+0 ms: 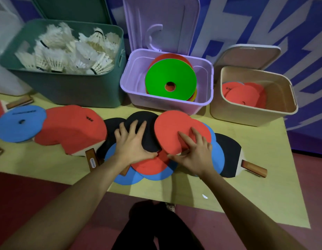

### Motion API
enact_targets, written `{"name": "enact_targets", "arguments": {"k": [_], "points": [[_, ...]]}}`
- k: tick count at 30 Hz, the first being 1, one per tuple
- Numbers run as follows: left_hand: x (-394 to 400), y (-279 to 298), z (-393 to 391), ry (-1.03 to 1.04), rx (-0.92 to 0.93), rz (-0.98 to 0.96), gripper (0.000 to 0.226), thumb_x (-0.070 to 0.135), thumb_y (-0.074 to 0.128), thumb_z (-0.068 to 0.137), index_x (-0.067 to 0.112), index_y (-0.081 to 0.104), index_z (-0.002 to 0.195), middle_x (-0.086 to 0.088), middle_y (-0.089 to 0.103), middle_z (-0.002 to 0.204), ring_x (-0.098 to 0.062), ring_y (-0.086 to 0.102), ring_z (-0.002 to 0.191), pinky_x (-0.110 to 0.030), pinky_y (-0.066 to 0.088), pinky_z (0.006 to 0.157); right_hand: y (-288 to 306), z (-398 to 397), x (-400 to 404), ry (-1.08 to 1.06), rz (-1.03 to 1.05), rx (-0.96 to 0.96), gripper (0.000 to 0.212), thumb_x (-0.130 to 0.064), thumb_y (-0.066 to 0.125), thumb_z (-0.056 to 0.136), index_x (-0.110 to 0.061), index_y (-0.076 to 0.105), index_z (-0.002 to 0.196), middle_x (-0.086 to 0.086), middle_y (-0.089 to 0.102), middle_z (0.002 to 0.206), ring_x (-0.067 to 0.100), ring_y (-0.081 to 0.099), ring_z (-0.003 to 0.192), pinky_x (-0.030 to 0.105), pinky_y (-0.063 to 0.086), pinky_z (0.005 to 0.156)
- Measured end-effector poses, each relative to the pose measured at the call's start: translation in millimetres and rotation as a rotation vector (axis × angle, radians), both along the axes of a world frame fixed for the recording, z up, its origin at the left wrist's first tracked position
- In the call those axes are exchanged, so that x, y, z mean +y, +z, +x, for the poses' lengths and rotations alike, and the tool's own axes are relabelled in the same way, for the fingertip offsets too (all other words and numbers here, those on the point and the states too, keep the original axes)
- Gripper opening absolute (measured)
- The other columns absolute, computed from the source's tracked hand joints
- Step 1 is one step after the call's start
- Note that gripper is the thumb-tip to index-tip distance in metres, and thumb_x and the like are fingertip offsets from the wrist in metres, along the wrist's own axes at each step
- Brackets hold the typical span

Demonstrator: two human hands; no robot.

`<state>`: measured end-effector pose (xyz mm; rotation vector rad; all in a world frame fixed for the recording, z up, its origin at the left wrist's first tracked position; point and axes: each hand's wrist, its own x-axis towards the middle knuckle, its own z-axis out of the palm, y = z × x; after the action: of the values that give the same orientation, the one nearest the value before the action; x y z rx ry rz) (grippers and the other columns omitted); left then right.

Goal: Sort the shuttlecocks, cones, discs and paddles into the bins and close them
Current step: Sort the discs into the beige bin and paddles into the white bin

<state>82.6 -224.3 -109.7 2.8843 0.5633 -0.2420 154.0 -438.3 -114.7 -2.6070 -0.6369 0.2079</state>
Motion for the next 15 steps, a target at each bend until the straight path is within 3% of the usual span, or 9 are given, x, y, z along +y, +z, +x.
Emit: {"name": "enact_targets", "arguments": {"k": [3, 5, 15], "points": [[13.4, 17.2, -5.2, -0.130, -0.158, 0.058, 0.120, 0.085, 0.046, 0.043, 0.023, 0.032, 0.144, -0.011, 0.039, 0.143, -0.052, 0.033, 0.123, -0.056, 0.031, 0.095, 11.2, -3.7, 11.5, 0.050, 0.055, -0.095, 0.090, -0.083, 0.051, 0.055, -0.035, 0.052, 0.131, 0.014, 0.038, 0.145, 0.045, 0.043, 0.120, 0.052, 0.031, 0.095], [26.7, 32.8, -7.2, -0.203, -0.265, 0.106, 0.116, 0.083, 0.049, 0.045, 0.022, 0.036, 0.142, -0.013, 0.043, 0.139, -0.051, 0.038, 0.119, -0.055, 0.034, 0.091, 26.7, -4.4, 22.3, 0.067, 0.055, -0.107, 0.091, -0.084, 0.051, 0.054, -0.039, 0.049, 0.133, 0.010, 0.035, 0.148, 0.042, 0.039, 0.125, 0.051, 0.028, 0.098], [139.8, 117.2, -29.2, -0.383, -0.448, 0.133, 0.119, 0.084, 0.049, 0.043, 0.027, 0.029, 0.145, -0.011, 0.029, 0.150, -0.049, 0.028, 0.129, -0.056, 0.027, 0.099, 107.3, -44.4, 130.5, 0.082, 0.102, -0.404, 0.089, -0.081, 0.058, 0.054, -0.037, 0.052, 0.131, 0.009, 0.037, 0.146, 0.039, 0.040, 0.126, 0.049, 0.034, 0.094]]}}
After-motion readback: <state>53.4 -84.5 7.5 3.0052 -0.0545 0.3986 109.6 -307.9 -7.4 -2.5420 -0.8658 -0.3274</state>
